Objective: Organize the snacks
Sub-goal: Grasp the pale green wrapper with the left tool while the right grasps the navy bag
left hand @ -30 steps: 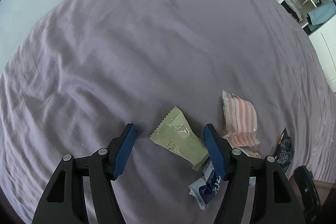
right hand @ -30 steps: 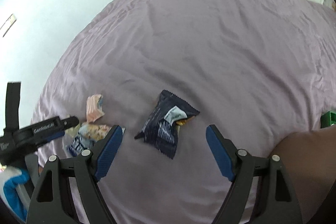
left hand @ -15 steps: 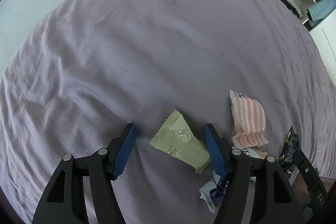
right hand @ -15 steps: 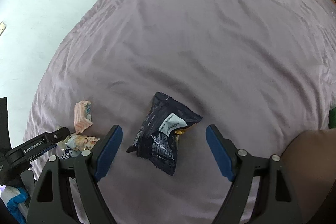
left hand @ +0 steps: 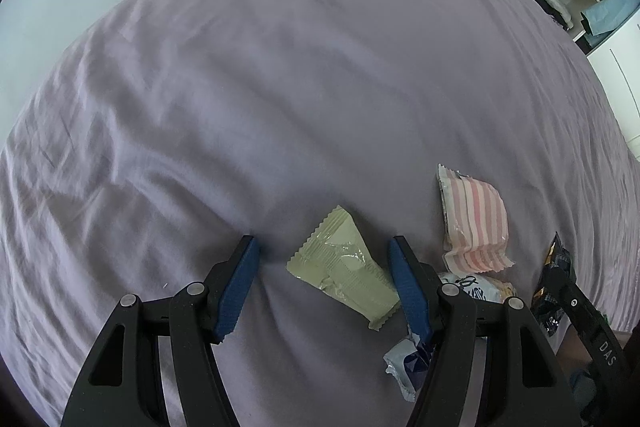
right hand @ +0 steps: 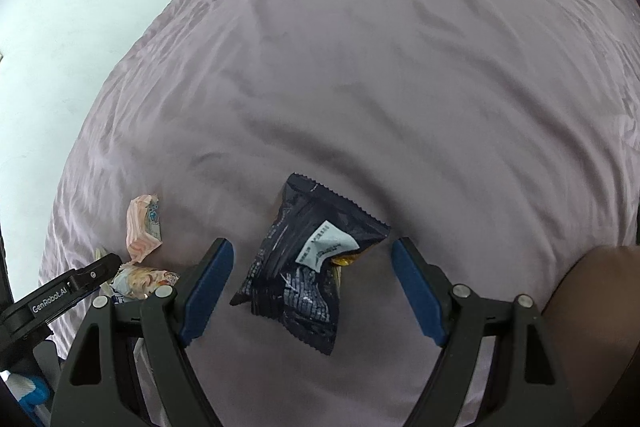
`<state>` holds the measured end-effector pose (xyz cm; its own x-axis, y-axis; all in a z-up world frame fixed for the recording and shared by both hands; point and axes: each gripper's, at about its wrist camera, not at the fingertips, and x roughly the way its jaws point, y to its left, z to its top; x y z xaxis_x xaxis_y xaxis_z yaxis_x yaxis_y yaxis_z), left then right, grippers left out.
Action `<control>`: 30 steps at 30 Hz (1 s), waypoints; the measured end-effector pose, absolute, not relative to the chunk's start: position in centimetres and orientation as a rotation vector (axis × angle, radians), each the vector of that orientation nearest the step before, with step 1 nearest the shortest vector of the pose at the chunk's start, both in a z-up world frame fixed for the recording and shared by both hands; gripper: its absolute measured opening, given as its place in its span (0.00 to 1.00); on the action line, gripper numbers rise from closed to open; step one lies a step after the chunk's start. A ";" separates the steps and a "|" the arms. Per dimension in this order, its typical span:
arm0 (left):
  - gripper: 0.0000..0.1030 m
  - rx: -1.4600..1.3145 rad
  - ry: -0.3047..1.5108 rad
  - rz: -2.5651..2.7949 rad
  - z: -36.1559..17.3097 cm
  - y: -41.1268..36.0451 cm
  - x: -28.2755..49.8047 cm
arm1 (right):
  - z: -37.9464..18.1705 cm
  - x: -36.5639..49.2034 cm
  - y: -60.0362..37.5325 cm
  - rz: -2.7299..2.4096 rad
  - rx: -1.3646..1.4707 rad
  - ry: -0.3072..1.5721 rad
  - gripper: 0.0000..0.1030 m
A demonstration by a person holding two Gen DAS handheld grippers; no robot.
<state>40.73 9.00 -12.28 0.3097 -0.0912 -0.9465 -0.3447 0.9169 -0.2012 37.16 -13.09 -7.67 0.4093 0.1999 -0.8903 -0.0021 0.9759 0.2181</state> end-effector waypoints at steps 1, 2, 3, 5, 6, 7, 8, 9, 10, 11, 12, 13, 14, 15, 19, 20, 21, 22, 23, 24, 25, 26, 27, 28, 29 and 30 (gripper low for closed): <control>0.59 -0.410 1.250 0.169 -12.2 9.1 40.6 | -7.7 37.1 -13.1 0.128 0.193 1.144 1.00; 0.59 -0.414 1.247 0.163 -12.1 9.2 40.5 | -7.7 37.1 -13.1 0.128 0.192 1.143 1.00; 0.59 -0.416 1.244 0.157 -12.1 9.3 40.4 | -7.7 37.1 -13.1 0.129 0.192 1.143 1.00; 0.59 -0.420 1.240 0.135 -11.8 9.3 40.0 | -7.7 37.2 -13.1 0.132 0.189 1.144 1.00; 0.59 -0.422 1.241 0.126 -11.7 9.3 39.7 | -7.7 37.2 -13.1 0.133 0.187 1.144 1.00; 0.59 -0.425 1.244 0.114 -11.6 9.3 39.4 | -7.7 37.2 -13.1 0.134 0.187 1.145 1.00; 0.59 -0.432 1.246 0.097 -11.4 9.2 39.0 | -7.7 37.2 -13.1 0.135 0.188 1.144 1.00; 0.59 -0.435 1.248 0.084 -11.3 9.1 38.7 | -7.7 37.2 -13.1 0.136 0.187 1.143 1.00; 0.59 -0.431 1.249 0.071 -11.2 8.9 38.2 | -7.7 37.2 -13.1 0.137 0.186 1.143 1.00; 0.59 -0.427 1.248 0.065 -11.1 8.8 37.9 | -7.7 37.2 -13.1 0.137 0.188 1.143 1.00; 0.59 -0.425 1.246 0.059 -11.0 8.7 37.6 | -7.7 37.2 -13.1 0.136 0.188 1.143 1.00; 0.59 -0.423 1.245 0.046 -10.9 8.7 37.4 | -7.7 37.2 -13.1 0.137 0.186 1.143 1.00; 0.59 -0.422 1.246 0.040 -10.9 8.7 37.3 | -7.8 37.2 -13.1 0.139 0.184 1.143 1.00; 0.59 -0.420 1.247 0.038 -10.8 8.7 37.2 | -7.8 37.1 -13.1 0.140 0.183 1.143 1.00; 0.59 -0.422 1.235 0.021 -10.0 9.0 36.3 | -7.8 37.1 -13.1 0.141 0.181 1.145 1.00; 0.59 -0.424 1.235 0.016 -9.9 9.0 36.2 | -7.9 37.1 -13.0 0.141 0.179 1.146 1.00; 0.59 -0.427 1.234 0.012 -9.8 8.9 36.0 | -8.0 37.1 -13.0 0.141 0.179 1.148 1.00; 0.59 -0.432 1.233 0.000 -9.6 8.9 35.8 | -8.0 37.1 -13.0 0.140 0.179 1.148 1.00; 0.59 -0.433 1.232 -0.013 -9.5 8.8 35.6 | -8.1 37.1 -12.9 0.140 0.179 1.148 1.00; 0.59 -0.431 1.225 -0.020 -9.3 8.7 35.3 | -8.1 37.1 -12.9 0.141 0.180 1.148 1.00; 0.59 -0.425 1.214 -0.028 -9.0 8.6 34.9 | -8.1 37.1 -13.0 0.141 0.181 1.147 1.00; 0.59 -0.420 1.210 -0.030 -8.9 8.4 34.7 | -8.1 37.1 -12.9 0.141 0.180 1.148 1.00; 0.59 -0.417 1.207 -0.030 -8.8 8.4 34.6 | -8.1 37.1 -12.9 0.142 0.180 1.148 1.00; 0.59 -0.423 1.206 -0.022 -8.8 8.6 34.6 | -8.2 37.1 -12.9 0.142 0.179 1.148 1.00; 0.59 -0.431 1.207 -0.012 -8.9 8.8 34.7 | -8.1 37.1 -12.9 0.142 0.180 1.148 1.00; 0.59 -0.441 1.206 -0.001 -9.0 8.9 34.9 | -8.1 37.1 -12.9 0.140 0.182 1.147 1.00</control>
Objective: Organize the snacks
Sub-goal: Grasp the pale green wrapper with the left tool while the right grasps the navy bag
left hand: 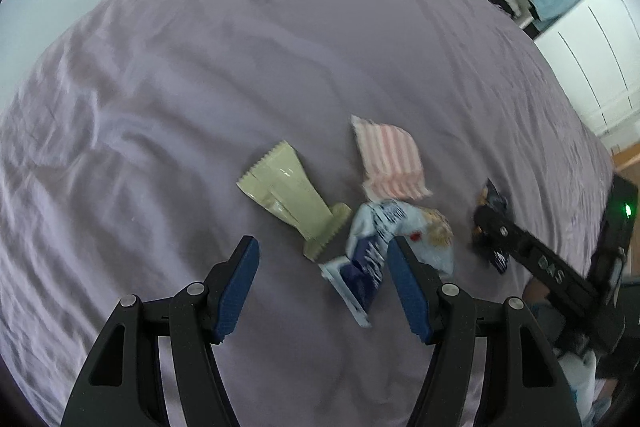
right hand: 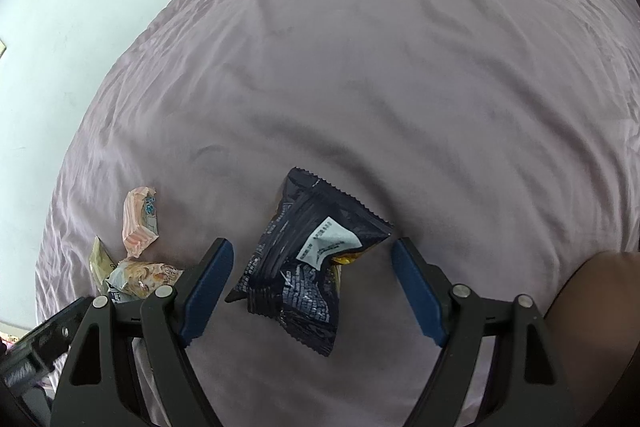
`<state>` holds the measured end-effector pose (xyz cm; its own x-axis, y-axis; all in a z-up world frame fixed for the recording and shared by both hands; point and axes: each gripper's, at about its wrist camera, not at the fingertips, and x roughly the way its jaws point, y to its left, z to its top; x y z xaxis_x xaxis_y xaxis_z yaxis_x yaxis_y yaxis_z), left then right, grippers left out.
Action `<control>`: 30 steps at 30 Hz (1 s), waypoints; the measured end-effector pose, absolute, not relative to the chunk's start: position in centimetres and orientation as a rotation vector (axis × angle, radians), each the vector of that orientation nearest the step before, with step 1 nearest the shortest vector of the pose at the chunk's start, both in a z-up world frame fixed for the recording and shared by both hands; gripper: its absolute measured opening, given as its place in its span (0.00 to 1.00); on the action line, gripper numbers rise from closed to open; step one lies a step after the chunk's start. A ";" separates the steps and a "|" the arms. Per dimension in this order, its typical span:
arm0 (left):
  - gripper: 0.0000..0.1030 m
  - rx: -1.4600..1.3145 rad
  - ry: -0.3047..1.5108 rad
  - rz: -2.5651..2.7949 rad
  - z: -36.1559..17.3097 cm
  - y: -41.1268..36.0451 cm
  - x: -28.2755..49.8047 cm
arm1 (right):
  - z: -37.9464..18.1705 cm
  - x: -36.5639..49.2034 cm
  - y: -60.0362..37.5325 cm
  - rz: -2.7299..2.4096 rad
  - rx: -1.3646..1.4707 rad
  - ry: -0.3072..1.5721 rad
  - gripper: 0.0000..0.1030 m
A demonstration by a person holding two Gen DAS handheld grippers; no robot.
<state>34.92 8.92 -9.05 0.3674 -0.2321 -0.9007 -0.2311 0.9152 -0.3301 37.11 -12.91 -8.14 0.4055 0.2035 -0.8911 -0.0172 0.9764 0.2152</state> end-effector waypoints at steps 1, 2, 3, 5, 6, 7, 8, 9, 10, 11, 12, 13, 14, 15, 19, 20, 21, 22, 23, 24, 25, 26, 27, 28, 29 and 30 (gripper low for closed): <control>0.59 -0.457 1.207 0.015 -9.2 9.3 35.2 | -8.1 37.1 -13.0 0.141 0.183 1.146 1.00; 0.59 -0.483 1.208 0.030 -9.5 9.8 35.6 | -8.2 37.0 -12.9 0.141 0.182 1.146 1.00; 0.59 -0.499 1.208 0.047 -9.7 10.0 36.0 | -8.3 37.0 -12.9 0.140 0.179 1.146 1.00; 0.59 -0.517 1.217 0.091 -10.2 10.6 36.8 | -8.3 37.0 -12.9 0.140 0.175 1.148 1.00; 0.59 -0.525 1.224 0.103 -10.5 10.6 37.1 | -8.4 37.0 -12.8 0.139 0.176 1.149 1.00; 0.59 -0.535 1.241 0.117 -10.9 10.7 37.3 | -8.4 37.0 -12.9 0.140 0.176 1.150 1.00; 0.58 -0.538 1.251 0.127 -11.1 10.7 37.4 | -8.4 37.1 -12.8 0.139 0.174 1.151 1.00; 0.58 -0.539 1.255 0.139 -11.3 10.6 37.5 | -8.5 37.1 -12.8 0.137 0.171 1.152 1.00; 0.56 -0.533 1.259 0.155 -11.4 10.5 37.5 | -8.5 37.1 -12.8 0.136 0.167 1.152 1.00; 0.54 -0.530 1.260 0.162 -11.4 10.4 37.5 | -8.5 37.2 -12.8 0.135 0.163 1.153 1.00; 0.51 -0.525 1.261 0.169 -11.4 10.3 37.5 | -8.6 37.3 -12.8 0.134 0.161 1.154 0.90; 0.45 -0.520 1.263 0.173 -11.5 10.0 37.6 | -8.6 37.3 -12.8 0.133 0.159 1.155 0.84; 0.37 -0.512 1.266 0.177 -11.6 9.7 37.7 | -8.6 37.3 -12.8 0.134 0.157 1.156 0.74; 0.32 -0.502 1.269 0.177 -11.7 9.6 37.6 | -8.6 37.4 -12.9 0.136 0.155 1.157 0.65; 0.28 -0.433 1.268 0.159 -11.9 8.7 37.7 | -8.5 37.4 -13.4 0.155 0.158 1.155 0.36; 0.27 -0.406 1.265 0.153 -11.9 8.6 37.6 | -8.5 37.4 -13.5 0.161 0.160 1.154 0.36; 0.27 -0.382 1.263 0.146 -11.9 8.5 37.7 | -8.4 37.3 -13.5 0.168 0.153 1.154 0.36; 0.26 -0.355 1.258 0.133 -11.9 8.3 37.6 | -8.3 37.2 -13.5 0.175 0.142 1.152 0.35; 0.26 -0.337 1.255 0.123 -11.8 8.2 37.5 | -8.2 37.1 -13.5 0.181 0.134 1.151 0.33; 0.26 -0.323 1.252 0.116 -11.7 8.1 37.3 | -8.1 37.0 -13.4 0.187 0.126 1.148 0.33; 0.24 -0.308 1.249 0.107 -11.6 7.9 37.2 | -8.0 36.9 -13.4 0.193 0.121 1.146 0.33; 0.23 -0.301 1.248 0.103 -11.5 8.0 37.2 | -7.8 36.8 -13.4 0.199 0.117 1.144 0.32; 0.21 -0.295 1.247 0.100 -11.5 8.1 37.0 | -7.7 36.7 -13.5 0.201 0.114 1.141 0.32; 0.21 -0.294 1.244 0.096 -11.3 8.3 36.8 | -7.5 36.5 -13.5 0.202 0.112 1.138 0.32; 0.20 -0.295 1.242 0.092 -11.2 8.4 36.8 | -7.3 36.4 -13.6 0.203 0.111 1.135 0.32; 0.20 -0.294 1.240 0.088 -11.0 8.6 36.6 | -7.0 36.2 -13.7 0.205 0.109 1.132 0.32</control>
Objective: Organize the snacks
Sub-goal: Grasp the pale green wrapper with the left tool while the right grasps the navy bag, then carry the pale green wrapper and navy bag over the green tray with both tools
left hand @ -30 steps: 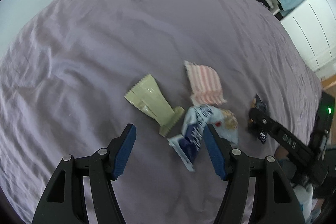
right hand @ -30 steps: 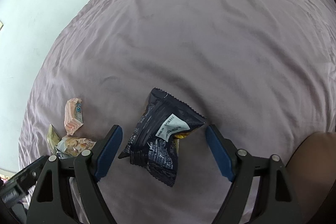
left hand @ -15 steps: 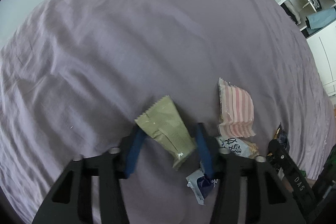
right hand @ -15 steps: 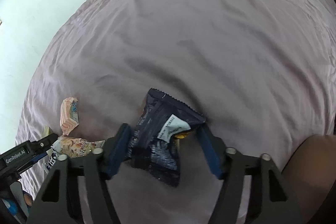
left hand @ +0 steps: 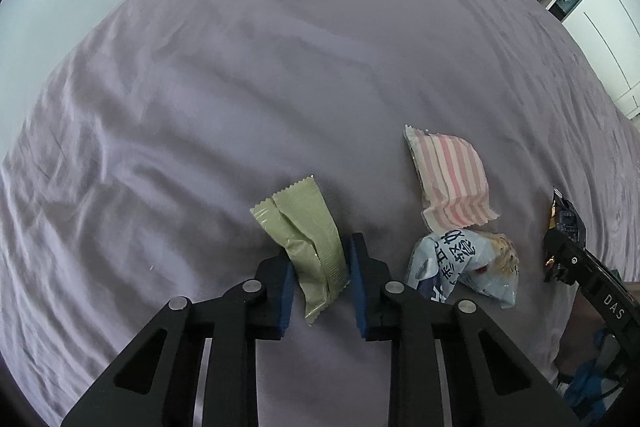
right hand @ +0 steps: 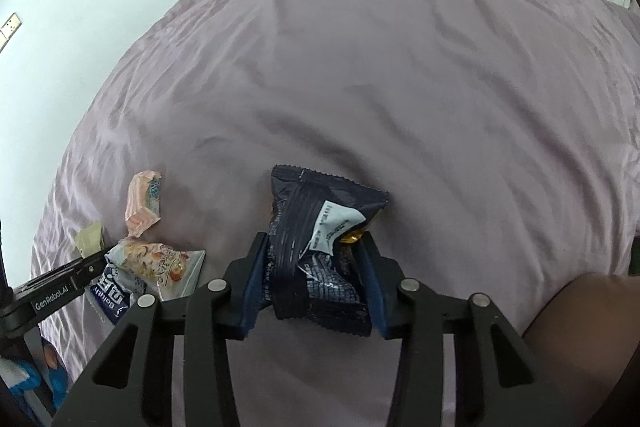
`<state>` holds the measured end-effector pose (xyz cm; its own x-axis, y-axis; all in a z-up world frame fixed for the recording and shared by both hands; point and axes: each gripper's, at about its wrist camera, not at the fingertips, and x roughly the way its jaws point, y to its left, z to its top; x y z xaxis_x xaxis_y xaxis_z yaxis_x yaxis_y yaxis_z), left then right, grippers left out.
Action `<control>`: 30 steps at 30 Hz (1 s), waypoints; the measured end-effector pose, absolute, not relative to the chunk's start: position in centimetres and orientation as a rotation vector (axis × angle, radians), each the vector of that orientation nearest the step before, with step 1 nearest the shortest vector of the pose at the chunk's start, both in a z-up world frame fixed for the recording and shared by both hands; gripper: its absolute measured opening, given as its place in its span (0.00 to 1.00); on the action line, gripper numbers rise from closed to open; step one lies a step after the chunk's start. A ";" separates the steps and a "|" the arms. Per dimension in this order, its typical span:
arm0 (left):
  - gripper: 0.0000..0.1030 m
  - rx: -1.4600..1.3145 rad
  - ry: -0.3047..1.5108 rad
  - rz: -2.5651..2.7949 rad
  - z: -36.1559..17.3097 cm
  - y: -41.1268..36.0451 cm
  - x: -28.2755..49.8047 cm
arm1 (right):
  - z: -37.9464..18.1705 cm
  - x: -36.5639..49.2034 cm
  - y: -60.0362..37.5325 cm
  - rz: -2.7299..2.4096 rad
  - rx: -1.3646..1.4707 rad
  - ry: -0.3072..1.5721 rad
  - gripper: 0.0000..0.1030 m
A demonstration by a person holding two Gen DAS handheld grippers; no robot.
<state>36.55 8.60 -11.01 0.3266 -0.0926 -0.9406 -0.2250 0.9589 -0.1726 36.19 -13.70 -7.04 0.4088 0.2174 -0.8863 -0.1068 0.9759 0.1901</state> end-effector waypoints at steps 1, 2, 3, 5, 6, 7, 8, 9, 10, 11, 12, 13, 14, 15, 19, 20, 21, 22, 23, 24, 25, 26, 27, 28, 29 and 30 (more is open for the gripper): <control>0.16 -0.293 1.237 0.086 -10.8 8.4 36.4 | -6.8 36.0 -13.7 0.206 0.105 1.128 0.32; 0.16 -0.293 1.236 0.081 -10.6 8.4 36.2 | -6.5 35.7 -13.7 0.208 0.099 1.125 0.32; 0.16 -0.293 1.235 0.077 -10.7 8.8 36.2 | -6.3 35.5 -13.7 0.210 0.097 1.122 0.32; 0.16 -0.294 1.232 0.063 -10.3 8.9 35.8 | -5.8 35.0 -13.6 0.212 0.091 1.118 0.32; 0.16 -0.296 1.230 0.054 -10.0 9.5 35.2 | -5.7 34.7 -13.6 0.213 0.089 1.116 0.32; 0.16 -0.302 1.228 0.042 -9.8 9.6 34.9 | -5.5 34.4 -13.6 0.213 0.090 1.115 0.32; 0.16 -0.306 1.226 0.031 -9.5 10.7 34.0 | -5.4 34.1 -13.6 0.214 0.090 1.115 0.32; 0.16 -0.309 1.223 0.023 -9.4 10.8 33.8 | -5.4 33.9 -13.6 0.214 0.090 1.115 0.32; 0.16 -0.309 1.217 0.015 -9.2 11.0 33.4 | -5.3 33.6 -13.5 0.215 0.089 1.115 0.32; 0.16 -0.311 1.215 0.010 -9.0 11.1 33.1 | -5.2 33.3 -13.5 0.217 0.088 1.115 0.32; 0.16 -0.313 1.213 0.004 -8.9 11.3 32.9 | -5.2 33.0 -13.5 0.218 0.087 1.116 0.32; 0.16 -0.305 1.210 0.002 -8.7 11.5 32.5 | -5.2 32.9 -13.4 0.220 0.087 1.116 0.32; 0.16 -0.301 1.207 0.000 -8.6 11.5 32.2 | -5.2 32.6 -13.4 0.222 0.087 1.118 0.32; 0.16 -0.299 1.205 -0.004 -8.4 11.8 31.7 | -5.2 32.3 -13.4 0.224 0.088 1.119 0.32; 0.16 -0.286 1.198 -0.013 -7.7 12.5 30.1 | -4.9 31.1 -13.3 0.235 0.087 1.121 0.32; 0.16 -0.284 1.197 -0.013 -7.6 12.6 29.9 | -4.8 30.7 -13.2 0.239 0.086 1.122 0.32; 0.16 -0.280 1.196 -0.013 -7.4 12.7 29.6 | -4.7 30.4 -13.2 0.244 0.090 1.123 0.32; 0.16 -0.273 1.193 -0.014 -7.1 13.0 29.1 | -4.6 30.0 -13.1 0.248 0.092 1.123 0.32; 0.16 -0.270 1.192 -0.015 -7.0 13.1 28.8 | -4.4 29.6 -12.9 0.252 0.092 1.122 0.32; 0.16 -0.264 1.192 -0.017 -6.7 13.2 28.3 | -4.3 29.2 -12.8 0.257 0.093 1.122 0.32; 0.16 -0.255 1.192 -0.020 -6.5 13.3 27.7 | -4.2 28.8 -12.8 0.262 0.095 1.122 0.32; 0.16 -0.248 1.191 -0.023 -6.2 13.4 27.2 | -4.0 28.2 -12.7 0.268 0.097 1.123 0.32; 0.16 -0.237 1.191 -0.026 -6.0 13.4 26.6 | -3.9 27.8 -12.6 0.272 0.096 1.125 0.32; 0.16 -0.221 1.191 -0.029 -5.7 13.4 26.0 | -3.8 27.1 -12.5 0.279 0.092 1.127 0.32; 0.16 -0.210 1.190 -0.033 -5.5 13.4 25.4 | -3.6 26.6 -12.4 0.285 0.088 1.130 0.32; 0.16 -0.199 1.191 -0.037 -5.2 13.5 24.7 | -3.5 26.2 -12.3 0.289 0.085 1.132 0.32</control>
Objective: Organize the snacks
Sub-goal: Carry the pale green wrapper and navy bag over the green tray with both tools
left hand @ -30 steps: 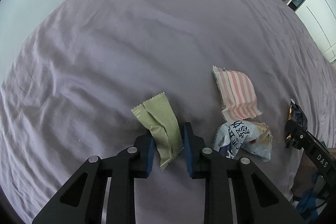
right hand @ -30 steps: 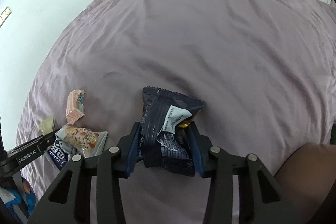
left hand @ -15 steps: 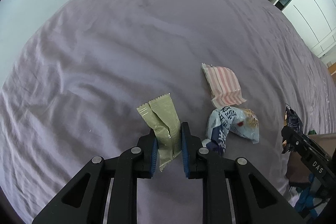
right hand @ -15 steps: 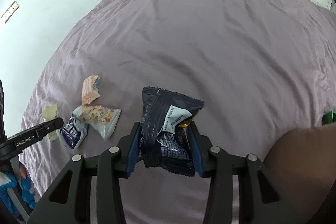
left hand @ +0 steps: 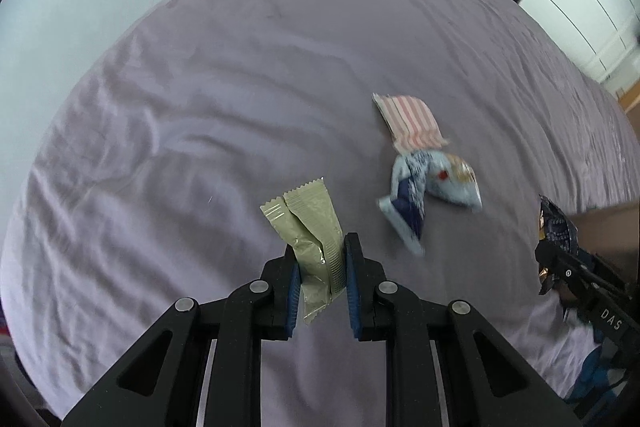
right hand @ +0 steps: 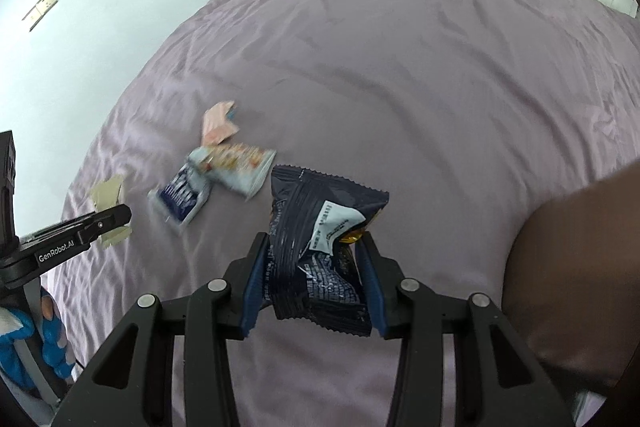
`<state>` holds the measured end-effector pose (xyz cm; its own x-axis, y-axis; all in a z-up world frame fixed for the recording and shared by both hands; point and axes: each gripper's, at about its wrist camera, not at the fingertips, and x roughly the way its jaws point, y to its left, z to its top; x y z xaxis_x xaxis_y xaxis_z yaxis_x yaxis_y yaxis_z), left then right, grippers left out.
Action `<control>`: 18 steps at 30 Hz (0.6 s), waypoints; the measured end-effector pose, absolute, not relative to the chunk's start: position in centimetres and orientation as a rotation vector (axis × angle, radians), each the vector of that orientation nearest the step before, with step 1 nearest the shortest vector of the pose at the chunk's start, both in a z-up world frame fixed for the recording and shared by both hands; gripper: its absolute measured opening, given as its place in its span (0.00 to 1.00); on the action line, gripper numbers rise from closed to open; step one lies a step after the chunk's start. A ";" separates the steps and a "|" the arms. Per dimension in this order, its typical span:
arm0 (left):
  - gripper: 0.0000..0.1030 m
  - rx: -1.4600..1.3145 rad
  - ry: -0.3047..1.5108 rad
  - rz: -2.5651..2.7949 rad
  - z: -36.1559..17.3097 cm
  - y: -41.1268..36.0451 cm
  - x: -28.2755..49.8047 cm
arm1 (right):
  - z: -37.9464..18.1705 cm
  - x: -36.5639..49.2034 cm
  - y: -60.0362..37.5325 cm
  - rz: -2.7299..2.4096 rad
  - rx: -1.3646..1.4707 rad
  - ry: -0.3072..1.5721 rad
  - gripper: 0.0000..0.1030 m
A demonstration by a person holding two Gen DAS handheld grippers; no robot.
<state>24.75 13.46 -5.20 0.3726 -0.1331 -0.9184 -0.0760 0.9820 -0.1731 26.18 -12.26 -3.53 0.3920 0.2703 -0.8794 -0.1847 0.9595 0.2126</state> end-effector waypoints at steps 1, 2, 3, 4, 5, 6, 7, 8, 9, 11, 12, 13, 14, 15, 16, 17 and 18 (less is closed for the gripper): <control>0.16 -0.185 1.192 -0.041 -4.9 13.5 24.1 | -3.4 25.6 -12.1 0.296 0.080 1.136 0.32; 0.16 -0.171 1.192 -0.046 -4.5 13.5 23.3 | -3.2 25.0 -12.0 0.304 0.076 1.140 0.32; 0.16 -0.160 1.193 -0.050 -4.3 13.3 22.9 | -3.0 24.3 -11.8 0.314 0.068 1.144 0.32; 0.16 -0.145 1.195 -0.055 -3.9 13.1 22.2 | -2.9 23.8 -11.6 0.320 0.062 1.147 0.32; 0.16 -0.137 1.197 -0.059 -3.7 13.0 21.7 | -2.7 23.1 -11.5 0.328 0.057 1.152 0.32; 0.16 -0.131 1.200 -0.063 -3.5 12.9 21.2 | -2.5 22.4 -11.4 0.337 0.051 1.157 0.32; 0.16 -0.120 1.203 -0.069 -3.2 12.6 20.5 | -2.2 21.7 -11.3 0.345 0.043 1.161 0.32; 0.16 -0.109 1.202 -0.074 -2.9 12.4 20.0 | -2.0 21.1 -11.3 0.352 0.037 1.164 0.32; 0.16 -0.099 1.202 -0.079 -2.6 12.1 19.8 | -1.7 20.6 -11.3 0.358 0.031 1.168 0.32; 0.16 -0.078 1.203 -0.088 -1.9 10.2 20.0 | -1.1 19.3 -11.5 0.365 0.016 1.173 0.32; 0.16 -0.065 1.200 -0.094 -1.6 9.7 19.8 | -0.9 18.7 -11.6 0.367 0.011 1.176 0.32; 0.16 -0.042 1.193 -0.101 -1.3 8.0 20.3 | -0.6 18.3 -11.8 0.367 0.006 1.179 0.32; 0.16 -0.029 1.189 -0.109 -1.1 7.4 20.3 | -0.4 17.7 -12.0 0.365 0.000 1.182 0.32; 0.16 -0.019 1.184 -0.117 -0.8 6.5 20.4 | -0.2 17.3 -12.3 0.363 -0.003 1.185 0.32; 0.16 -0.010 1.180 -0.128 -0.5 5.6 20.4 | 0.0 16.8 -12.6 0.361 -0.006 1.188 0.32; 0.16 -0.003 1.177 -0.136 -0.3 4.9 20.4 | 0.3 16.4 -13.0 0.357 -0.009 1.191 0.32; 0.16 0.006 1.173 -0.144 -0.1 4.2 20.4 | 0.5 16.0 -13.4 0.354 -0.011 1.193 0.32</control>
<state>20.40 4.24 -0.08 0.3788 -0.1097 -0.9190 0.1163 0.9907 -0.0703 15.99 -13.36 0.51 0.3203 0.2633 -0.9100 -0.2748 0.9451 0.1768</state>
